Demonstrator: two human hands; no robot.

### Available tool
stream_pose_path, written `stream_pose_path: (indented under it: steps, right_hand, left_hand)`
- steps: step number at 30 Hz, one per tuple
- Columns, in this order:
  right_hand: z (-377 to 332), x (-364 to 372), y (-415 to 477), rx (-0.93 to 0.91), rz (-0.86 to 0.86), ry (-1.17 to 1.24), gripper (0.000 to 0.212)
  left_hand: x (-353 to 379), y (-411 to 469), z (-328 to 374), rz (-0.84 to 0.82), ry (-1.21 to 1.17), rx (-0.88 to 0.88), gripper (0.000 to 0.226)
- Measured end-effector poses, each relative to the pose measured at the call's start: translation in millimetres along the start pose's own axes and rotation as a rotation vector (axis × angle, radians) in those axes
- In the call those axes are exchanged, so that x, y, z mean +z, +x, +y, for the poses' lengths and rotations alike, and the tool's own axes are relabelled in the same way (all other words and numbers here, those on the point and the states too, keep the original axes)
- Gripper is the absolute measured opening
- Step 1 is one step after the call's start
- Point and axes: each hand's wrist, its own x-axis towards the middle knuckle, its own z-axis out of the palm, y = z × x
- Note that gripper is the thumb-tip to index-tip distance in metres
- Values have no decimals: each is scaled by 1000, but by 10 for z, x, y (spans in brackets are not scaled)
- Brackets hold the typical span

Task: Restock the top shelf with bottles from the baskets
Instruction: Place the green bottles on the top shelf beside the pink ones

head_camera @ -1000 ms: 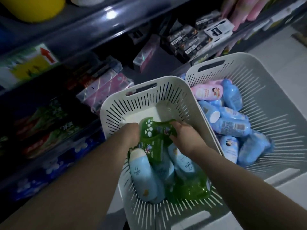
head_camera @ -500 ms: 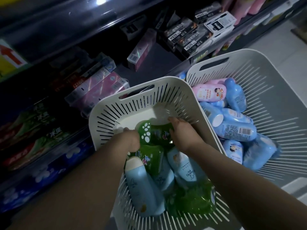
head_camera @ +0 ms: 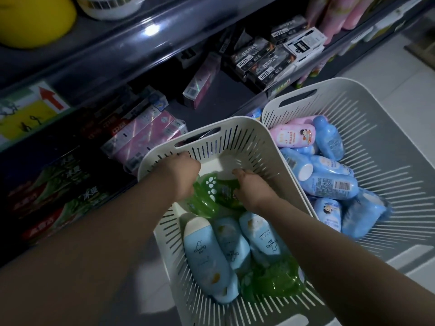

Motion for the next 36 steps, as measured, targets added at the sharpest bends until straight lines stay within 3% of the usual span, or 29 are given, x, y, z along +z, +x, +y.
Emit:
stream_pose_path:
  steps: [5, 9, 11, 17, 23, 24, 27, 31, 36]
  right_hand:
    - [-67, 159, 135, -11, -71, -30, 62]
    - [-102, 352, 263, -7, -78, -77, 67]
    - [-113, 415, 283, -6, -57, -98, 67]
    - [-137, 307, 135, 70, 88, -63, 70]
    - [-304, -189, -358, 131, 200, 340, 83]
    - [-309, -288, -438, 127, 226, 403, 79]
    - [-434, -686, -851, 56, 273, 507, 40]
    - [-618, -1238, -1404, -70, 355, 602, 44]
    - [-938, -2068, -2144, -213, 423, 602, 41]
  left_hand:
    - [-35, -156, -36, 62, 52, -32, 43]
    - [-45, -246, -44, 225, 84, -44, 41]
    - [-62, -288, -28, 289, 98, -63, 39]
    - [-242, -457, 43, 267, 43, -127, 46]
    - [-580, -852, 71, 334, 69, -139, 52]
    - [-655, -941, 72, 356, 69, -141, 51]
    - [-934, -1277, 77, 392, 61, -150, 44]
    - [-1392, -1857, 119, 411, 50, -168, 28]
    - [-2025, -2695, 215, 450, 206, -205, 29]
